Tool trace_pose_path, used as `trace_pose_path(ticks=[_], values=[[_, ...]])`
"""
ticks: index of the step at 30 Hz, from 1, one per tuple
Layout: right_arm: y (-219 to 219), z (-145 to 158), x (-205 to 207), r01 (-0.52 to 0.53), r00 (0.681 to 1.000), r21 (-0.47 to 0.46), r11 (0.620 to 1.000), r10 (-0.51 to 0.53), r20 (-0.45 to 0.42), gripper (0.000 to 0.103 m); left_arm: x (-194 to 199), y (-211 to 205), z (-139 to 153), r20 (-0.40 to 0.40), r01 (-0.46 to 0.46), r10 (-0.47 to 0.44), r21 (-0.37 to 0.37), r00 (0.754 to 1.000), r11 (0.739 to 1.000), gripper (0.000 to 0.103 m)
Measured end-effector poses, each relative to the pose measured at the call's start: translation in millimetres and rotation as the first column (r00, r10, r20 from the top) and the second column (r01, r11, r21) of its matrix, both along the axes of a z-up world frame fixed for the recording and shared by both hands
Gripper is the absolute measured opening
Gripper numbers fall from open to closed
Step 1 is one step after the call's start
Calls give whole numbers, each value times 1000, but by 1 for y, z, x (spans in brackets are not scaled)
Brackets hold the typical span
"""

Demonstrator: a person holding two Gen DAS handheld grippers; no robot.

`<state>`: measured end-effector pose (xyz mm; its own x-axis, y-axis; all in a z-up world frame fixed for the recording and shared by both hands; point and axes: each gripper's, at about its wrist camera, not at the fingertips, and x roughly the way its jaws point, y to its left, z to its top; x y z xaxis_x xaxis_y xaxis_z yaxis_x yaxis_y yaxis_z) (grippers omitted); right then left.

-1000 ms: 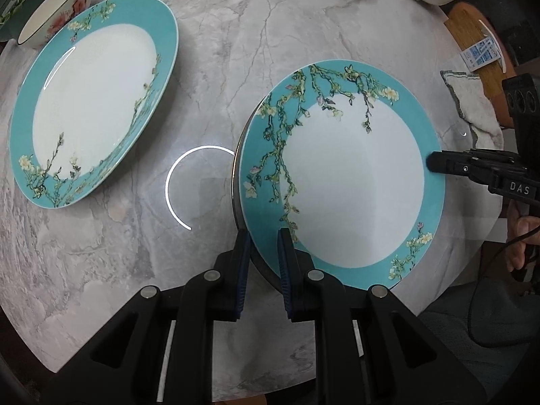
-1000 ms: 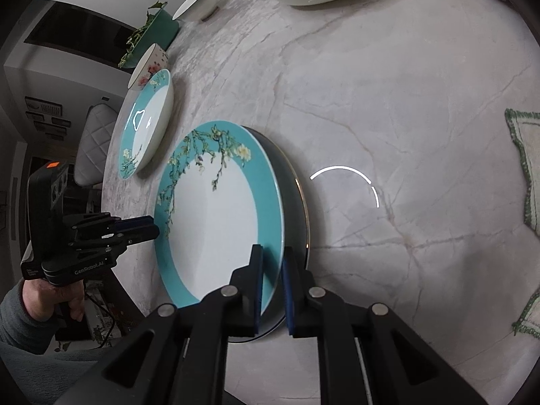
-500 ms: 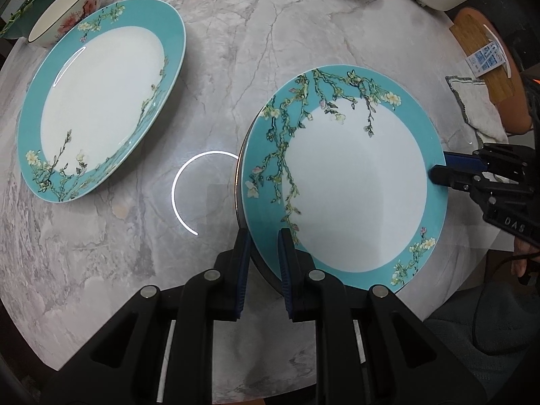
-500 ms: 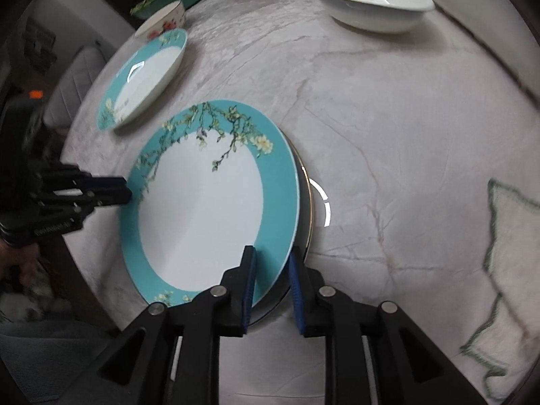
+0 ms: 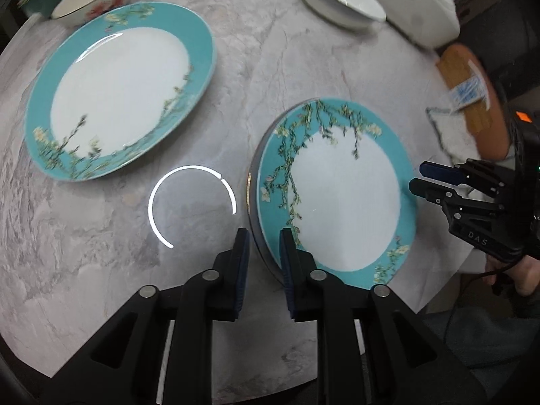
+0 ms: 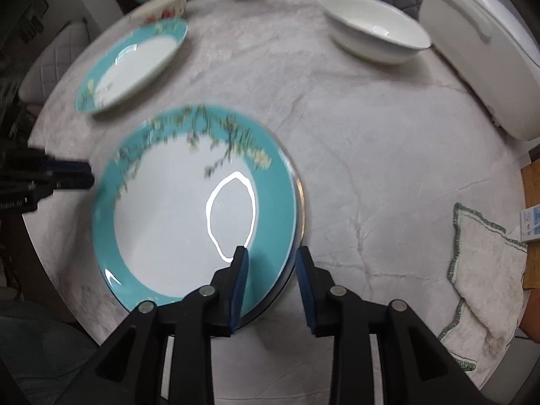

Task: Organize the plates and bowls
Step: 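Open both grippers and withdraw from the stacked plates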

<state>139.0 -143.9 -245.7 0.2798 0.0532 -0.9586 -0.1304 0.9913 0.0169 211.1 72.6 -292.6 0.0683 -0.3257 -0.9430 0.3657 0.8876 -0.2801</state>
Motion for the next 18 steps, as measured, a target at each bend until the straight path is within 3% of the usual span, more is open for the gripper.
trace_pose_path(ticks=[1, 2, 3, 4, 6, 8, 10, 13, 18], values=[[-3, 12, 1, 15, 999, 22, 1000, -16, 40, 56, 0, 12, 6, 9, -33, 33, -34, 999, 999, 51], [-7, 23, 2, 27, 997, 50, 998, -31, 77, 78, 1, 25, 11, 20, -67, 68, -59, 997, 996, 88], [-12, 37, 5, 35, 992, 112, 993, -49, 118, 90, 3, 42, 17, 30, -108, 111, -93, 993, 990, 103], [-17, 48, 10, 38, 987, 195, 980, -67, 147, 103, 7, 59, 22, 27, -148, 153, -128, 988, 981, 103], [-26, 60, 25, 43, 984, 381, 924, -104, 142, 103, 18, 93, 28, -9, -238, 240, -176, 971, 955, 103], [-33, 64, 47, 101, 983, 540, 835, -167, 75, 103, 34, 130, 36, -30, -322, 324, -220, 946, 921, 103], [-28, 68, 67, 110, 978, 603, 790, -194, 76, 103, 50, 161, 46, -2, -372, 381, -231, 924, 899, 103], [-4, 72, 102, 65, 975, 642, 764, -185, 121, 103, 79, 193, 55, 41, -383, 399, -209, 916, 900, 103], [38, 49, 152, 59, 988, 671, 739, -139, 66, 103, 117, 206, 50, 87, -304, 323, -180, 942, 936, 103]])
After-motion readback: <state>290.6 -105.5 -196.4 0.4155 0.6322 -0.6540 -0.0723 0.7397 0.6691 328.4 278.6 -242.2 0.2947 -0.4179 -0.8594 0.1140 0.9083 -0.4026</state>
